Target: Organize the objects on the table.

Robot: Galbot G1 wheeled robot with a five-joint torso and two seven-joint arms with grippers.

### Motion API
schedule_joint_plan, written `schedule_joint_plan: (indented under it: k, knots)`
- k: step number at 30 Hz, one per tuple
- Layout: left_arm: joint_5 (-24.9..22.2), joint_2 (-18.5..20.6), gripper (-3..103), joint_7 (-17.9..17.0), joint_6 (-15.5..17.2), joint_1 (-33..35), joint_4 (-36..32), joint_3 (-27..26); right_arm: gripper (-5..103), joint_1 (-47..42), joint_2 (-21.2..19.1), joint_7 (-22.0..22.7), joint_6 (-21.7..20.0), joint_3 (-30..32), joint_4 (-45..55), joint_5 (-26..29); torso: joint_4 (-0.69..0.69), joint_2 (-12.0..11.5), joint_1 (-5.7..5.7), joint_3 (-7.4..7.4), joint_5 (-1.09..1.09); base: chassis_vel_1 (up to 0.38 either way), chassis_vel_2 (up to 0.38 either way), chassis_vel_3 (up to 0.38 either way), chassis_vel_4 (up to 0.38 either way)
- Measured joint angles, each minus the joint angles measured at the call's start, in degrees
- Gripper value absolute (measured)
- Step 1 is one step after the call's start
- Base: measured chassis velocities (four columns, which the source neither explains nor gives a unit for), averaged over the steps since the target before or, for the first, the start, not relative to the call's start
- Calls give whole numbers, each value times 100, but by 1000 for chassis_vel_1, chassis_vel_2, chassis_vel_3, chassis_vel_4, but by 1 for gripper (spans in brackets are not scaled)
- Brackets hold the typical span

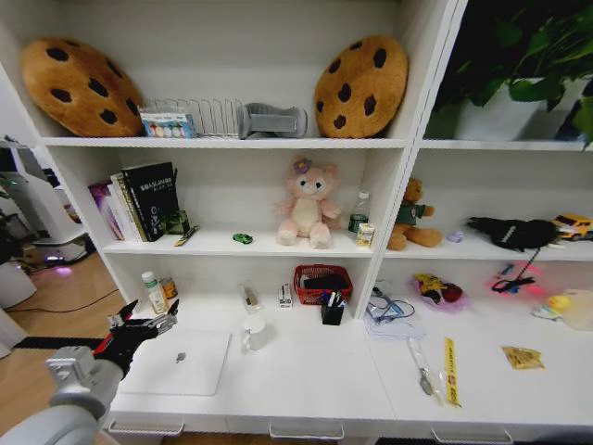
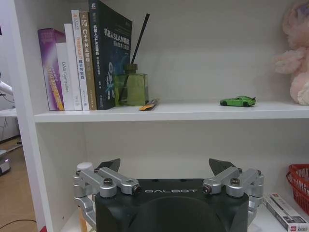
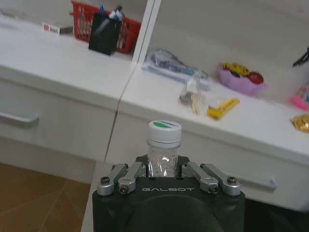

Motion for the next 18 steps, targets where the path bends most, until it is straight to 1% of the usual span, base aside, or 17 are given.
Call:
schedule_joint_plan:
  k: [1, 3, 4, 6, 7, 9, 10, 12, 18]
  knots:
    - [0, 0, 100, 0, 0, 0, 0, 0, 27, 0, 0, 0, 0, 0, 0, 0, 0, 0, 0, 0, 0, 0, 0, 0, 0]
    - [0, 0, 100, 0, 0, -1, 0, 0, 27, 619, -39, 78, -15, -43, -1117, -131, 0, 0, 0, 0, 0, 0, 0, 0, 0]
    - [0, 0, 100, 0, 0, -1, 0, 0, 27, 619, -39, 78, -15, -43, -1117, -131, 0, 0, 0, 0, 0, 0, 0, 0, 0]
    - [0, 0, 100, 0, 0, 0, 0, 0, 27, 1070, -81, 120, -69, -101, -1852, -89, 0, -1, 0, 0, 1, 0, 0, 0, 0]
    - [0, 0, 100, 0, 0, 0, 0, 0, 27, 1070, -81, 120, -69, -101, -1852, -89, 0, -1, 0, 0, 1, 0, 0, 0, 0]
    - [0, 0, 100, 0, 0, 0, -1, 0, 27, 1461, -105, 117, -21, -108, -2363, 9, 0, -1, 0, 0, 2, 0, 0, 0, 0]
    - [0, 0, 100, 0, 0, 0, -1, 0, 27, 1461, -105, 117, -21, -108, -2363, 9, 0, -1, 0, 0, 2, 0, 0, 0, 0]
    - [0, 0, 100, 0, 0, 0, 0, 0, 27, 1766, -141, 77, 59, -134, -2702, 173, 1, -1, 0, 0, 0, 0, 0, 0, 0]
    - [0, 0, 100, 0, 0, 0, -1, 0, 27, 2124, -215, -31, 140, -219, -3054, 387, 1, -1, 1, 1, 1, 0, 0, 0, 0]
